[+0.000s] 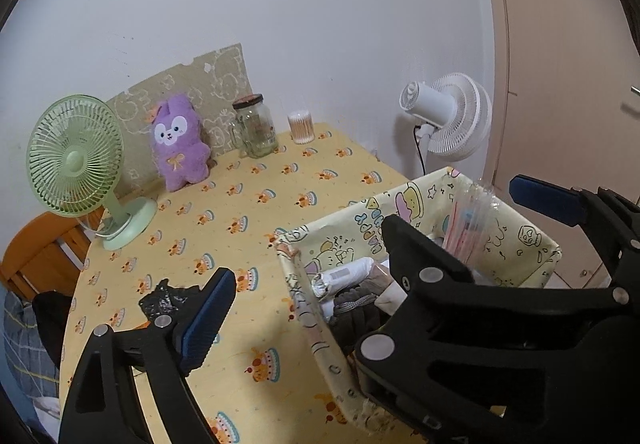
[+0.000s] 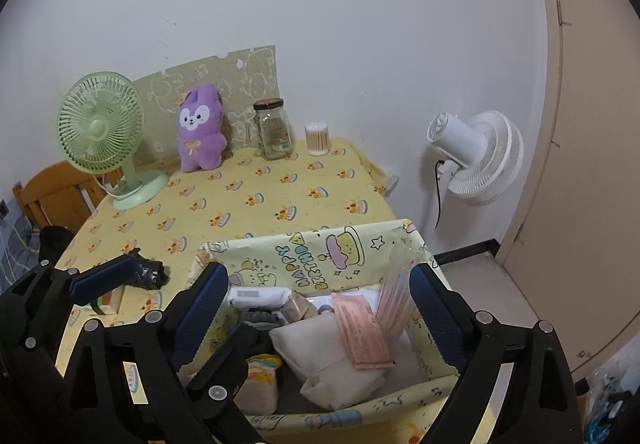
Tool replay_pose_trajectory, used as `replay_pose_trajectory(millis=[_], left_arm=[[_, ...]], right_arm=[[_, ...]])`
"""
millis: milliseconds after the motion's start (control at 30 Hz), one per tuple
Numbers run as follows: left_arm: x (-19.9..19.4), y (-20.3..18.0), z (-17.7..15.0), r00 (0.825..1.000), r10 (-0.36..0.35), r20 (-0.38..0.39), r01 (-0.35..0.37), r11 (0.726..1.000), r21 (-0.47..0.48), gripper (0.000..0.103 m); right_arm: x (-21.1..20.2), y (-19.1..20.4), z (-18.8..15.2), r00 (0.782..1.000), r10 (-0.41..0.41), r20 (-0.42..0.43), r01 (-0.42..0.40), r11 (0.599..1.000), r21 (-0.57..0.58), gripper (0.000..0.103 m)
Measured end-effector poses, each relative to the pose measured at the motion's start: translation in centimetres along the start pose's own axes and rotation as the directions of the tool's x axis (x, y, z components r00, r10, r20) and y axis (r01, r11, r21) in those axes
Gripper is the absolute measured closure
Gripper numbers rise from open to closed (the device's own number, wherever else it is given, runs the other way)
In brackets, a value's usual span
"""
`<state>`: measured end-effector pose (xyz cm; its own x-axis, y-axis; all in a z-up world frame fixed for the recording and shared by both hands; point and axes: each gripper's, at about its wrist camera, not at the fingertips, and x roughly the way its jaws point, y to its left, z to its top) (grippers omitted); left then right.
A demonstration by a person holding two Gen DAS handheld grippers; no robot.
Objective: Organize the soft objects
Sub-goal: 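Open the left gripper to drop the towel while right releases the packet into the box, then move both tools back toward the green tissue pack and black bag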
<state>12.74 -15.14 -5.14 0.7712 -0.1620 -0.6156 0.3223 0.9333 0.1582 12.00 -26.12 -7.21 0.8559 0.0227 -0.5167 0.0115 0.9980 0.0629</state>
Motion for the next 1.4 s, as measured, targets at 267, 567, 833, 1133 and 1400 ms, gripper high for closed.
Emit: replay_pose_trajectory(millis=[267,567,833,1133,1400], left_arm=[[-2.6,1.6,-0.5,0.999,0.006,0.043,-0.005,1.0,-0.021,0.009],[-5.3,3.4,-1.2,0.997,-0.001,0.083,0.005,0.999,-0.049,0.009],[-7.2,4.9,-2.2,0.995,0.012,0.104,-0.005,0.997,-0.074,0.009],[-8.3,6.4,-3.3,0.993,0.032,0.116,-0.021,0.995,-0.093,0.009],[-8.8,7.7,-4.3,0.991,0.047,0.129,-0.032,0.992,-0.12,0.009]], right_arm=[[-2.3,2.2,0.3,0.999,-0.019,0.028,0.019,1.0,-0.017,0.001],[-4.9,4.4,0.6,0.997,-0.019,0.068,0.022,0.999,-0.035,0.0],[-6.5,6.5,0.3,0.996,-0.006,0.094,0.011,0.999,-0.049,0.0],[-7.0,8.3,-0.1,0.996,0.037,0.078,-0.033,0.998,-0.05,0.0],[-7.5,10.4,-0.8,0.993,0.056,0.109,-0.048,0.996,-0.076,0.0]])
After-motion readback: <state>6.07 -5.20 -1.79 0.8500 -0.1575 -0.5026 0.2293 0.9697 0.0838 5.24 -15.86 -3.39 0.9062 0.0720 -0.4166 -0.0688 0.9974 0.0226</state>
